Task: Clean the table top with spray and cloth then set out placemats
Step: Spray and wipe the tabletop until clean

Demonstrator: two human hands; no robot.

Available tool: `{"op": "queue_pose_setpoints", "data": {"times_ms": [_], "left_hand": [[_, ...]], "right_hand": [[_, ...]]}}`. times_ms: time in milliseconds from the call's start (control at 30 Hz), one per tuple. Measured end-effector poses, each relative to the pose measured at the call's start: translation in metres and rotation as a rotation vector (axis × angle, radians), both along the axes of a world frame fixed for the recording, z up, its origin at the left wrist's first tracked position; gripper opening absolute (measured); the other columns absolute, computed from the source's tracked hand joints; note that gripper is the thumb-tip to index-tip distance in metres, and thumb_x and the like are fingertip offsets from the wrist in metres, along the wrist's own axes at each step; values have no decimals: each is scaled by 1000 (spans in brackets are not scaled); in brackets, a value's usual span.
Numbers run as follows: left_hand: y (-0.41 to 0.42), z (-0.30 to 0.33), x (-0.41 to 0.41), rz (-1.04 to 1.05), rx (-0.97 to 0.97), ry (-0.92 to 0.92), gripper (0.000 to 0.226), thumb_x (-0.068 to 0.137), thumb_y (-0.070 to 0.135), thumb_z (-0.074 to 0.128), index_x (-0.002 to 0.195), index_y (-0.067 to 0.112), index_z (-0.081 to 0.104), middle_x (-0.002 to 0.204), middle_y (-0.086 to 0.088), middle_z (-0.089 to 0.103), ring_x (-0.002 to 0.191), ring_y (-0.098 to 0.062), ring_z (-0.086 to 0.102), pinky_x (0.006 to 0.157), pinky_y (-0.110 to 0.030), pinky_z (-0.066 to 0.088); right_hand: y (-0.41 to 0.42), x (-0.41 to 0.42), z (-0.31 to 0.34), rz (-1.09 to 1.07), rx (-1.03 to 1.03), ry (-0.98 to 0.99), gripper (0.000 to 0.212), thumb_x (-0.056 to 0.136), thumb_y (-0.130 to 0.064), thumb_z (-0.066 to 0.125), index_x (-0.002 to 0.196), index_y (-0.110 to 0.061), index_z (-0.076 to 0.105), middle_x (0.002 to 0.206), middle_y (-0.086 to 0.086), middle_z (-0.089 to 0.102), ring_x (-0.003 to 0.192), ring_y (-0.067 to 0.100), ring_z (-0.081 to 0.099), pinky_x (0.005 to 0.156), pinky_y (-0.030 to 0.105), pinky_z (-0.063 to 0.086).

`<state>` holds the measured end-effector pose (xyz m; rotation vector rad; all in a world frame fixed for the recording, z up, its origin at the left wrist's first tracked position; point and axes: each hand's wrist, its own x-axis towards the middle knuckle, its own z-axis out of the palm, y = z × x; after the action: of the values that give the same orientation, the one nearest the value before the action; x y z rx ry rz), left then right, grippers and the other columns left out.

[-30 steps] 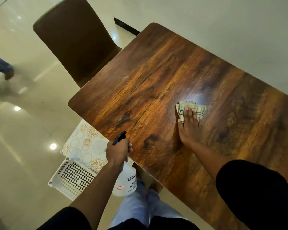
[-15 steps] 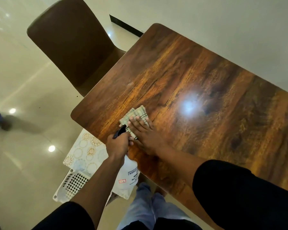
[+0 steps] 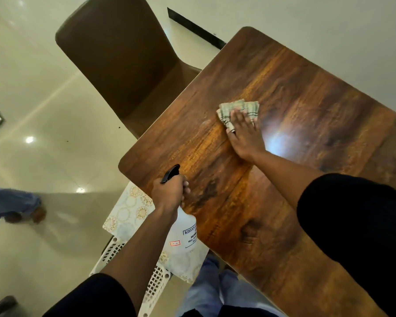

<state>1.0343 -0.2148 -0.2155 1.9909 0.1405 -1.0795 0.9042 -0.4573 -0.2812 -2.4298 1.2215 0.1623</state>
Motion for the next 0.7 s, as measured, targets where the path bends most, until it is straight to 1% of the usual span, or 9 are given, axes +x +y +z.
{"op": "queue_pose_setpoints", "data": {"times_ms": [100,167,233,300,400,467,533,600,700], "left_hand": [[-2,-6,13,23,2,1,25,93,21,70,103,-1,73,66,-8,72,38,-8,49,46,-28,42],[-4,-7,20,26,-12,-7,25,93,20,69,103,-3,74,68,-9,72,38,-8,49,46,-27,43],[-4,-7,28,38,-20,-14,23,93,19,68,98,-3,75,70,-11,71,39,-9,49,47,-27,42],[-2,-7,35,61,-23,-19,28,93,19,69,108,-4,74,69,-9,72,39,-9,50,44,-27,42],[2,-5,47,105,0,-17,36,92,22,70,119,-1,70,70,-6,74,39,-6,55,41,-25,42],[5,-2,52,135,15,-26,31,91,21,71,113,0,73,68,-5,73,37,-7,51,41,-26,41],[9,1,56,156,19,-43,25,90,19,72,102,-2,78,65,-6,72,35,-9,47,45,-27,40],[14,3,58,159,24,-45,22,91,19,72,95,-1,79,64,-7,72,37,-10,47,50,-28,41],[20,6,60,166,38,-42,21,94,22,71,89,3,78,64,-6,73,40,-11,50,52,-29,44]], "right_hand": [[-10,23,-3,-184,25,32,69,110,-47,25,167,-21,-4,174,-3,-11,160,19,-12,129,49,-5],[-4,45,-3,-271,26,41,71,110,-48,27,167,-19,-6,174,-1,-15,160,23,-16,128,52,-5],[13,67,-3,-247,3,51,72,110,-49,27,166,-18,-6,174,2,-15,160,25,-16,128,54,-7],[37,88,-1,-113,-31,68,72,109,-51,23,166,-19,-8,174,4,-14,160,27,-15,127,56,-8],[85,121,1,178,-50,35,73,108,-54,17,165,-19,-10,173,4,-15,159,27,-15,127,59,-3],[118,133,-3,411,-64,26,73,105,-55,11,166,-19,-8,174,3,-14,159,25,-16,127,57,-2],[134,135,-10,609,-106,26,77,99,-56,3,166,-20,-6,174,2,-11,160,23,-13,128,53,-5],[129,131,-13,704,-111,4,75,101,-57,2,166,-21,-6,174,-1,-11,160,20,-13,129,48,-7],[106,125,-10,756,-120,-18,68,108,-55,11,166,-24,-9,174,-4,-12,159,15,-15,129,45,-8]]}}
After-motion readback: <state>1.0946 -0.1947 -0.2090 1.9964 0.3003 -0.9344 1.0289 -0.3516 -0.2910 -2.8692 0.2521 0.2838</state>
